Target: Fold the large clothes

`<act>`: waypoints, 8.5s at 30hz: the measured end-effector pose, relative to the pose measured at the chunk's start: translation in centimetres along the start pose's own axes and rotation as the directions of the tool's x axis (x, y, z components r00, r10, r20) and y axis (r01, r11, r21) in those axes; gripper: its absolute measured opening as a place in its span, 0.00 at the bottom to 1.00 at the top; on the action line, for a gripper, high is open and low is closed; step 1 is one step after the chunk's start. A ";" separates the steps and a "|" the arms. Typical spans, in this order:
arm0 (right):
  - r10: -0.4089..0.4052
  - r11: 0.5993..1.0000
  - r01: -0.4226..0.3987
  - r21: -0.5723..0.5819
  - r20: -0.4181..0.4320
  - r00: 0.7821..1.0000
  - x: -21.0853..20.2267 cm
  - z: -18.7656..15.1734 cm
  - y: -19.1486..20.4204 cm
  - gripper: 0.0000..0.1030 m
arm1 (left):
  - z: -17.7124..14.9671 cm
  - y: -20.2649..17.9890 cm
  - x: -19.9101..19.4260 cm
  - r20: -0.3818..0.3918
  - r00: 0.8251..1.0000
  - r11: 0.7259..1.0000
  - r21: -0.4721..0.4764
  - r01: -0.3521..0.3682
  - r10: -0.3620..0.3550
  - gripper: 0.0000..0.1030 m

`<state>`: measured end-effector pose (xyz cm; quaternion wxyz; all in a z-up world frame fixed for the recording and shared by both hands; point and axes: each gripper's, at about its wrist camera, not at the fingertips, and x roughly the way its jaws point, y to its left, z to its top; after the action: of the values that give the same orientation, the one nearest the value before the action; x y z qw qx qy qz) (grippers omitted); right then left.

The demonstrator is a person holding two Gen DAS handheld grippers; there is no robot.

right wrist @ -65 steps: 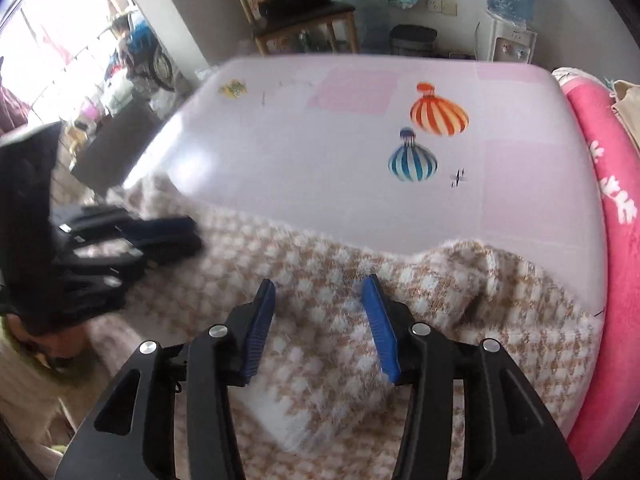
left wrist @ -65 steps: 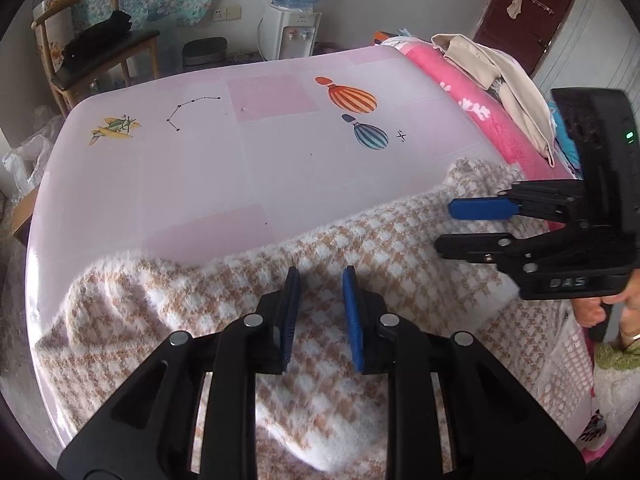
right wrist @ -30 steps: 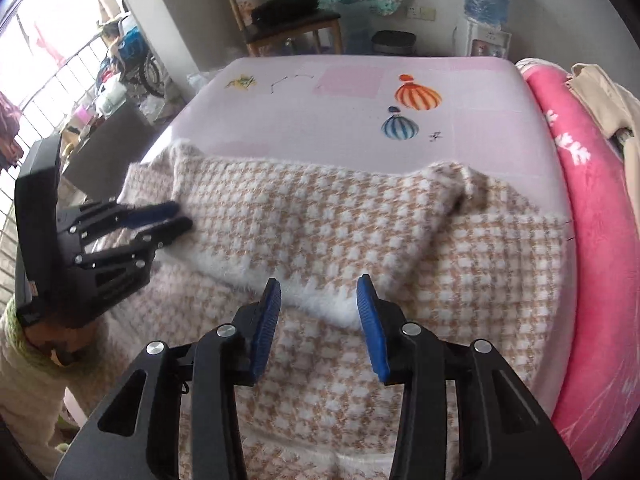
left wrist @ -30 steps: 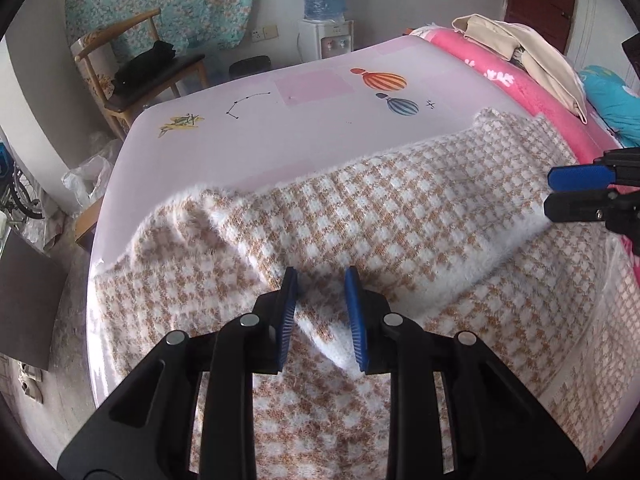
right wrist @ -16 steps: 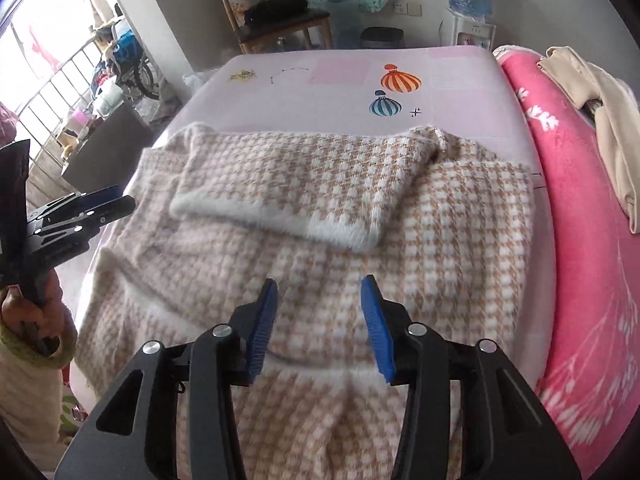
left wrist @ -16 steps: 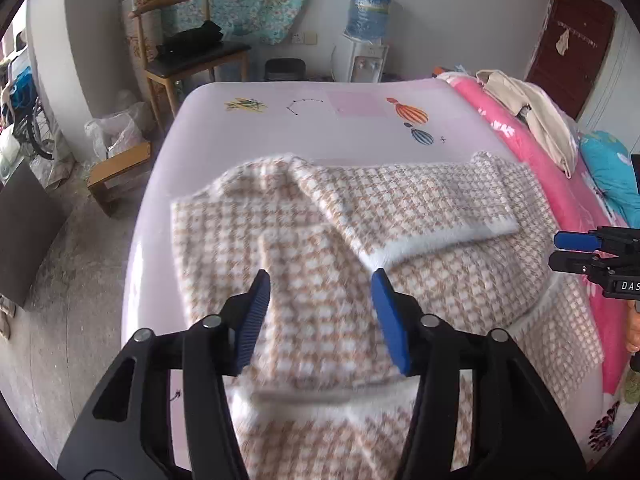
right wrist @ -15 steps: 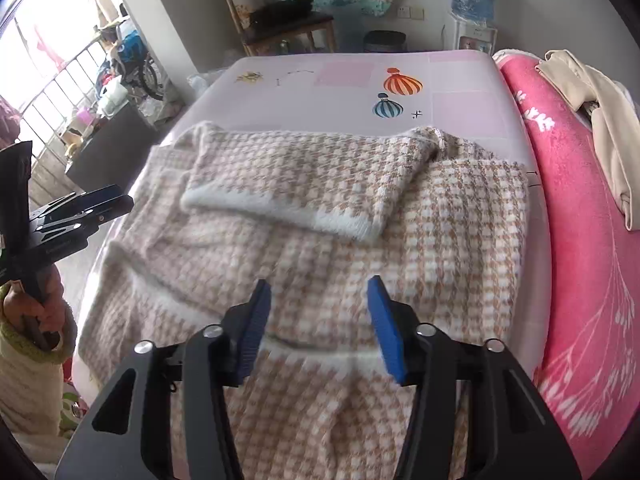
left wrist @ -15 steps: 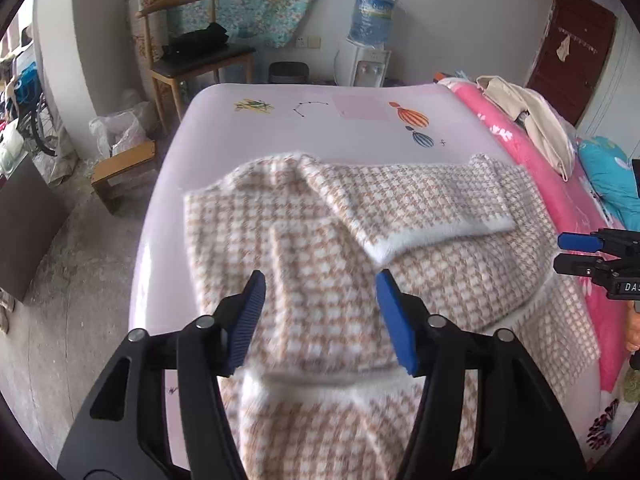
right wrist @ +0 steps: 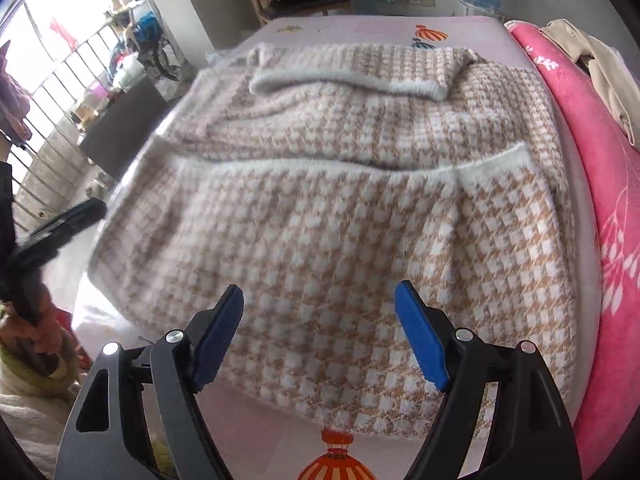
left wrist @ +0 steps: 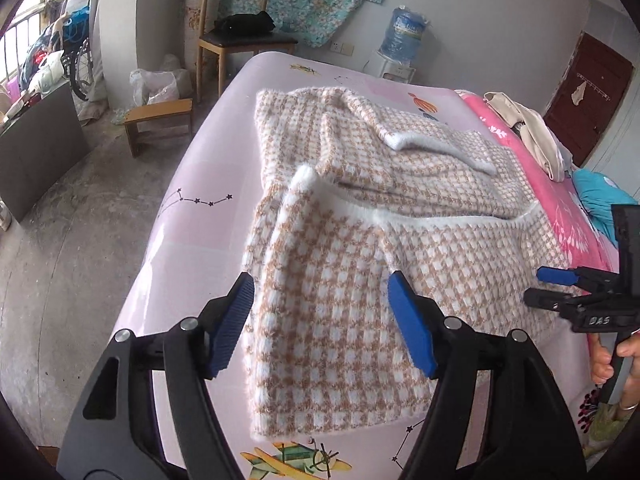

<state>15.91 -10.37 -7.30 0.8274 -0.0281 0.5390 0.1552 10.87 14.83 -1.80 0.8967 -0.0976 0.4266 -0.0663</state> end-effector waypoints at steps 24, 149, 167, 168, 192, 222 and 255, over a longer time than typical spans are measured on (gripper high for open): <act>0.018 0.999 -0.019 0.029 0.011 1.000 0.8 -0.2 -0.4 0.83 | 3.2 3.0 6.7 -0.106 0.989 0.989 -0.116 0.093 -0.106 0.31; -0.158 0.976 0.154 0.153 0.018 0.987 0.9 3.7 -9.4 0.22 | 2.3 -2.7 7.5 -0.107 0.970 0.975 0.064 -0.213 0.218 0.39; -0.235 0.966 0.234 0.110 -0.009 0.972 1.2 4.2 -8.1 0.22 | 2.6 -2.6 7.7 -0.124 0.969 0.976 0.067 -0.207 0.214 0.39; -0.240 0.965 0.240 0.106 -0.009 0.971 1.2 4.2 -8.0 0.22 | 2.6 -2.6 7.7 -0.123 0.969 0.976 0.067 -0.207 0.214 0.39; -0.292 0.953 0.293 0.076 -0.023 0.956 1.2 4.1 -6.8 0.22 | 2.8 -3.1 7.8 -0.157 0.957 0.969 0.070 -0.237 0.246 0.39; -0.404 0.914 0.405 0.012 -0.024 0.914 1.2 3.5 -4.4 0.16 | 3.0 -3.5 8.1 -0.183 0.941 0.958 0.087 -0.274 0.286 0.39; -0.431 0.902 0.431 -0.022 0.008 0.902 0.7 3.1 -2.8 0.14 | 3.1 -4.9 8.2 -0.160 0.923 0.935 0.132 -0.330 0.349 0.41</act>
<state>19.71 -12.18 -6.99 0.8415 -0.1561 0.5166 -0.0252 18.27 8.80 -4.92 0.8559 0.0302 0.5129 0.0598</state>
